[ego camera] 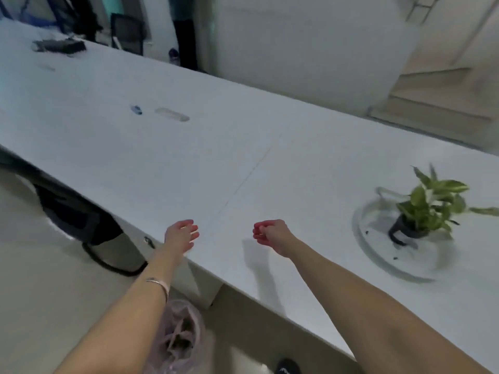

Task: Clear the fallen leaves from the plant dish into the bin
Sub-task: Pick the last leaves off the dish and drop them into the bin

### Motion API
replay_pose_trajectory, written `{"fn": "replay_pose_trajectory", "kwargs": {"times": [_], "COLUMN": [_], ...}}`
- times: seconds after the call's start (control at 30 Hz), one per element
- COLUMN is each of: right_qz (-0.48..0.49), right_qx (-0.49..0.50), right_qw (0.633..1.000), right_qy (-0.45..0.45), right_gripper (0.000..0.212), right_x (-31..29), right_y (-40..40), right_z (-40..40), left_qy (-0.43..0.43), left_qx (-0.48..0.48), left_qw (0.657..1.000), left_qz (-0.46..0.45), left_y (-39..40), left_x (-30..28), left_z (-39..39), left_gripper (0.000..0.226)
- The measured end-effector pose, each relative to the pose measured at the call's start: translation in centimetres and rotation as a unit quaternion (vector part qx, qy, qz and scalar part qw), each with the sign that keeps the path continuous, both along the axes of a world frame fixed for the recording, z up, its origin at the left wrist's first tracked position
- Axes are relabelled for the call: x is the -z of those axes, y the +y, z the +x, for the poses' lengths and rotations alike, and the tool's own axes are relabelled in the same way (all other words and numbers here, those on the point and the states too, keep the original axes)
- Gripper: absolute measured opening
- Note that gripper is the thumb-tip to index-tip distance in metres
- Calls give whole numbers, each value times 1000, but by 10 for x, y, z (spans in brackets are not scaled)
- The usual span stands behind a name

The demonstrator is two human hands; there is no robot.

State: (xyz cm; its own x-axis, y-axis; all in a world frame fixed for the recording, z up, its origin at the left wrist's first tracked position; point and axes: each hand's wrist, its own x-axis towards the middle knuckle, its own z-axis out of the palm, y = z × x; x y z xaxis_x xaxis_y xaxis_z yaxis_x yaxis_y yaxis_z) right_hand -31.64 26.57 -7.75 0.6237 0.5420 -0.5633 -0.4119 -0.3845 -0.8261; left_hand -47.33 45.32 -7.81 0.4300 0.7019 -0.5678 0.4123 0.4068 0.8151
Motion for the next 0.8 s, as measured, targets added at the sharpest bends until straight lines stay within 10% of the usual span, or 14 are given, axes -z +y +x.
{"fn": "replay_pose_trajectory", "kwargs": {"times": [0.47,0.63,0.8], "right_qz": [-69,-164,-250], "right_qx": [323,290,181], "right_qw": [943,940,939], "right_qy": [-32,-78,-155], "right_gripper": [15,17,23], "right_x": [12,18,28], "right_y": [-424,-480,-477], "right_z": [133,155,175], "left_qy": [1,44,97], "left_qx": [387,458,567], "left_qw": [922,880,767], "left_qz": [29,114,286], "left_y": [-345,-407,-435], "left_x": [-19,-5,11], "left_z": [276,319,351], "left_gripper": [26,27,28]}}
